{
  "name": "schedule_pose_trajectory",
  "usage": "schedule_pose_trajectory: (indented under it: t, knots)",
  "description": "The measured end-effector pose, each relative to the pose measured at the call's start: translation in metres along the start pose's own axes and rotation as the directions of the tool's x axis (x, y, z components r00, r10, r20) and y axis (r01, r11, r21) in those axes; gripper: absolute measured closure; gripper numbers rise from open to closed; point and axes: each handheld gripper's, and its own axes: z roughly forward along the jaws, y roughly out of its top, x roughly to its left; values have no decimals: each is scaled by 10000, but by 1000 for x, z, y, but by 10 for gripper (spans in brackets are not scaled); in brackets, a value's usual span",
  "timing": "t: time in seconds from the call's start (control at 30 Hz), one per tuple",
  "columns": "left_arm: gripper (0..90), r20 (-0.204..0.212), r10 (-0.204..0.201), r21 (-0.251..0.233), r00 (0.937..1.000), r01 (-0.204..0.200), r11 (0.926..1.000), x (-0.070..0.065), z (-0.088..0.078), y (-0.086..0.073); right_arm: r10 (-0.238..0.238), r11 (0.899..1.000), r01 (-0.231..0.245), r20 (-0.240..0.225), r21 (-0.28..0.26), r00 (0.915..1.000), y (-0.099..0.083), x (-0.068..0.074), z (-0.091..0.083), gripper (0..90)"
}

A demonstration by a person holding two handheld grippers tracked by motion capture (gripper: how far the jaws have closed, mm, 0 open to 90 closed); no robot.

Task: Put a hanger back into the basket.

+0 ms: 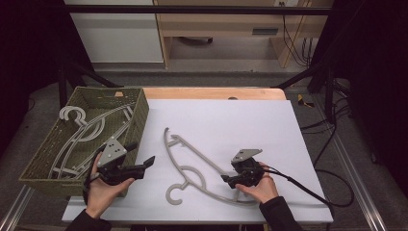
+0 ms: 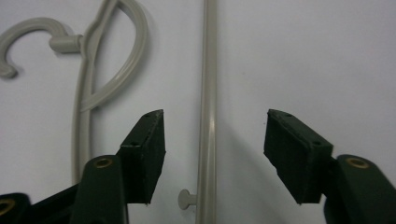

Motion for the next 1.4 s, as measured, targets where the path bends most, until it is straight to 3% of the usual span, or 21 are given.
schedule_pose_trajectory:
  t: [0.17, 0.27, 0.4, 0.5, 0.53, 0.7, 0.77, 0.83, 0.9, 0.97, 1.0, 1.03, 1.07, 1.13, 1.17, 1.3, 1.4]
  knots:
    - [242, 233, -41, 307, 9997, 34, 9995, -9, 13, -13, 276, 9987, -273, -57, 423, 9996, 0, -1, 17, 489]
    - [250, 313, -61, 442, 9995, 47, 9990, -14, 19, -20, 613, 9962, -615, 53, 617, 9981, 1, -3, 23, 570]
    - [249, 382, 72, 698, 9992, -99, 9975, -20, 28, -27, 661, 9927, -697, 401, 982, 9970, 4, -1, 27, 635]
    - [248, 472, 128, 844, 9988, -168, 9963, -23, 32, -30, 496, 9926, -554, 553, 1084, 9972, 5, -3, 28, 786]
    - [248, 492, 119, 858, 9987, -161, 9962, -23, 33, -31, 906, 9894, -962, 562, 1087, 9943, 7, -2, 28, 785]
    - [250, 495, 100, 955, 9987, -147, 9953, -23, 34, -34, 1679, 9783, -1735, 569, 1130, 9842, 8, -2, 28, 810]
    - [250, 493, 51, 965, 9988, -99, 9953, -23, 35, -35, 2072, 9702, -2181, 1053, 1054, 9726, 8, -4, 27, 810]
    - [250, 496, 59, 961, 9988, -107, 9953, -23, 35, -35, 2573, 9590, -2711, 1478, 827, 9550, 6, -9, 25, 810]
    - [250, 496, 61, 968, 9987, -109, 9952, -24, 36, -35, 3356, 9353, -3495, 1728, 563, 9260, 4, -12, 23, 810]
    - [250, 509, 65, 981, 9987, -115, 9951, -24, 36, -36, 3652, 9233, -3810, 1953, 492, 9102, 1, -15, 21, 809]
    - [250, 509, 85, 1003, 9987, -136, 9949, -24, 37, -36, 3717, 9211, -3864, 1897, 465, 9088, 0, -16, 21, 805]
    - [250, 517, 79, 1014, 9986, -131, 9948, -25, 37, -36, 3542, 9296, -3666, 1826, 380, 9172, -1, -17, 20, 769]
    - [250, 517, 77, 1011, 9986, -129, 9948, -25, 37, -36, 3232, 9429, -3323, 1793, 222, 9292, -2, -16, 19, 641]
    - [250, 535, 96, 1051, 9985, -151, 9943, -26, 38, -36, 2644, 9633, -2683, 1647, 20, 9503, -3, -15, 13, 539]
    - [250, 540, 99, 1039, 9985, -154, 9945, -26, 38, -37, 2415, 9701, -2420, 1614, -166, 9569, -3, -15, 11, 508]
    - [249, 583, 162, 1108, 9982, -226, 9936, -28, 39, -38, 2079, 9777, -2026, 1186, -552, 9709, -6, -16, -4, 420]
    - [249, 616, 143, 1130, 9980, -212, 9934, -28, 39, -39, 1314, 9905, -1253, 1231, -558, 9837, -11, -21, -13, 415]
